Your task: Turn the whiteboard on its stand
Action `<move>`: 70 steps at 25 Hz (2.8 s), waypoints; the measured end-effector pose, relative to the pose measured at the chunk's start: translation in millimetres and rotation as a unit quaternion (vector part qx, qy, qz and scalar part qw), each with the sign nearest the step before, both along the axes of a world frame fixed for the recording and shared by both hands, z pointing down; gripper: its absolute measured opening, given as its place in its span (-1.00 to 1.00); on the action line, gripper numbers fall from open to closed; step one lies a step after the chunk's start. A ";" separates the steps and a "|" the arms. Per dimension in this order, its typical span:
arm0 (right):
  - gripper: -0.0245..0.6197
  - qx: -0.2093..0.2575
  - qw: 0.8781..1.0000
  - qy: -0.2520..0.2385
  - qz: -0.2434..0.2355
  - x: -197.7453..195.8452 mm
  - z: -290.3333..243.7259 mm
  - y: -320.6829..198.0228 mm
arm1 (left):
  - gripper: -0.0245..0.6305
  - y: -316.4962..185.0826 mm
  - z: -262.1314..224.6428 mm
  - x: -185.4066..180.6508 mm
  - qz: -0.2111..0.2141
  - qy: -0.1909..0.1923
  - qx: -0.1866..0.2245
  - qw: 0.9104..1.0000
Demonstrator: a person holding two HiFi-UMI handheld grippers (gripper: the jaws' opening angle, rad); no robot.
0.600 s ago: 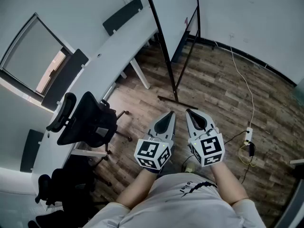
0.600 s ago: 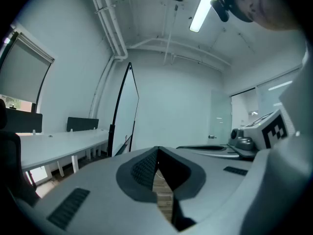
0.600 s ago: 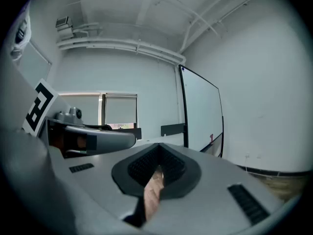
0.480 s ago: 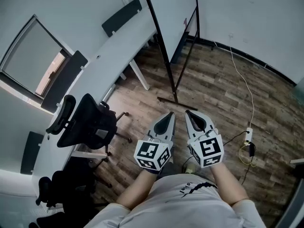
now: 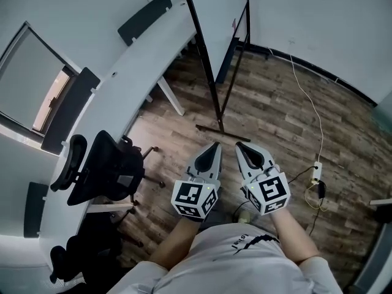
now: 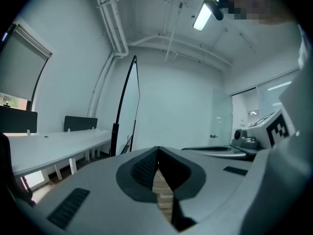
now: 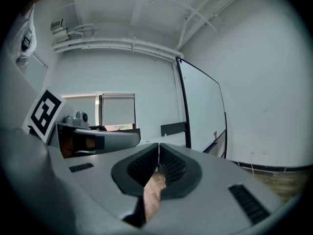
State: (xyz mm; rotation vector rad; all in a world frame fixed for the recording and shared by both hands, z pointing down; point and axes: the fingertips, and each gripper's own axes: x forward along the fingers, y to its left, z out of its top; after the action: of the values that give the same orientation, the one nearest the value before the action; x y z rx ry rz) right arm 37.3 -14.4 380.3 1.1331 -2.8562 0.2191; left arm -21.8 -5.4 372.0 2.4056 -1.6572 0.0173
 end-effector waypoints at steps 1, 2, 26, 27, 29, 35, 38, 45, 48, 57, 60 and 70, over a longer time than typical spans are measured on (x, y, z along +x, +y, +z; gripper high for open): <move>-0.89 0.000 1.000 0.001 0.001 -5.8 2.6 -9.1 | -0.89 -9.6 0.5 -7.1 0.000 -0.002 0.004 1.000; -0.89 -0.001 1.000 0.002 0.003 -11.9 5.7 -19.0 | -0.89 -19.7 1.0 -14.6 0.001 -0.004 0.007 1.000; -0.87 -0.050 0.996 0.045 0.050 -112.6 109.7 -220.4 | -0.89 -216.3 63.1 -115.9 0.076 0.006 -0.021 0.997; -0.86 -0.056 0.996 0.048 0.045 -113.4 118.7 -229.3 | -0.89 -223.4 64.6 -116.6 0.073 0.006 -0.021 0.997; -0.75 -0.071 0.995 0.055 0.033 -115.5 139.6 -248.2 | -0.89 -239.5 67.9 -119.1 0.064 0.005 -0.020 0.998; -0.67 -0.109 0.991 0.079 0.003 -122.2 201.0 -305.4 | -0.89 -291.0 81.3 -130.9 0.031 -0.001 -0.021 0.999; -0.65 -0.126 0.987 0.095 -0.017 -125.8 233.6 -329.0 | -0.89 -315.0 92.8 -134.5 0.015 0.003 -0.028 0.999; -0.60 -0.166 0.975 0.134 -0.068 -140.1 301.5 -369.8 | -0.89 -357.3 118.0 -145.6 -0.024 0.004 -0.057 0.998; -0.55 -0.182 0.966 0.156 -0.093 -151.1 333.1 -378.6 | -0.89 -368.1 123.4 -152.6 -0.039 0.001 -0.063 0.997; -0.49 -0.178 0.957 0.189 -0.132 -184.9 371.1 -385.7 | -0.89 -377.0 141.5 -163.1 -0.047 0.006 -0.080 0.996; -0.49 -0.172 0.955 0.198 -0.135 -191.9 376.8 -387.6 | -0.89 -374.7 143.7 -165.1 -0.045 0.010 -0.082 0.996; -0.54 -0.148 0.953 0.222 -0.143 -190.4 380.5 -387.9 | -0.89 -348.5 142.8 -173.6 -0.039 0.012 -0.075 0.996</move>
State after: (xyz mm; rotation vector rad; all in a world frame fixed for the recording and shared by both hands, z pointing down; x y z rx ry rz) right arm -153.1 -402.3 760.8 0.6094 -2.4383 0.3169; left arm -195.4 -353.9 514.8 2.2210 -1.6755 0.0957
